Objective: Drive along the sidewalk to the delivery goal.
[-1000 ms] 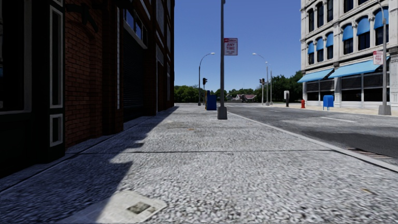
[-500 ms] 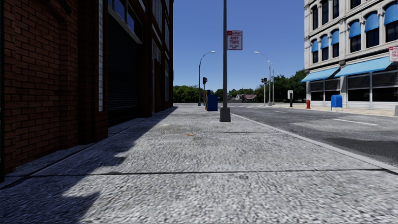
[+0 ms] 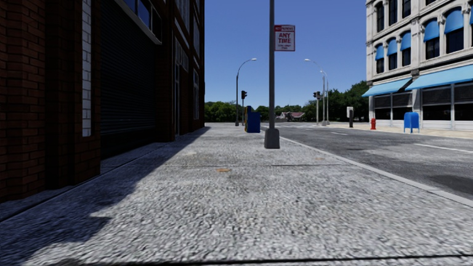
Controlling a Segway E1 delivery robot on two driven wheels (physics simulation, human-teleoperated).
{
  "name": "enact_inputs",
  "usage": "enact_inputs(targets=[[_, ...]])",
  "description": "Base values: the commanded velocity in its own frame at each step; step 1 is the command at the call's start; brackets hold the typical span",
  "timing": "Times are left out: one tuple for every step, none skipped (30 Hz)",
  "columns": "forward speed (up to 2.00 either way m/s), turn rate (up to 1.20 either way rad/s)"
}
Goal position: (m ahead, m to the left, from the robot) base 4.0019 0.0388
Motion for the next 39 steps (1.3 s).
enact_inputs(targets=[[1.72,0.00],[1.72,0.00],[1.72,0.00],[1.72,0.00],[1.72,0.00],[1.72,0.00],[1.72,0.00],[1.72,0.00],[1.72,0.00],[1.72,0.00],[1.72,0.00],[1.72,0.00],[1.72,0.00],[1.72,0.00],[1.72,0.00],[1.72,0.00],[1.72,0.00],[1.72,0.00],[1.72,0.00],[1.72,0.00],[1.72,0.00],[1.72,0.00],[1.72,0.00],[1.72,0.00],[1.72,0.00],[1.72,0.00],[1.72,0.00],[1.72,0.00],[1.72,0.00],[1.72,0.00],[1.72,0.00],[1.72,0.00],[1.72,0.00],[1.72,0.00],[1.72,0.00],[1.72,0.00],[1.72,0.00],[1.72,0.00],[1.72,0.00]])
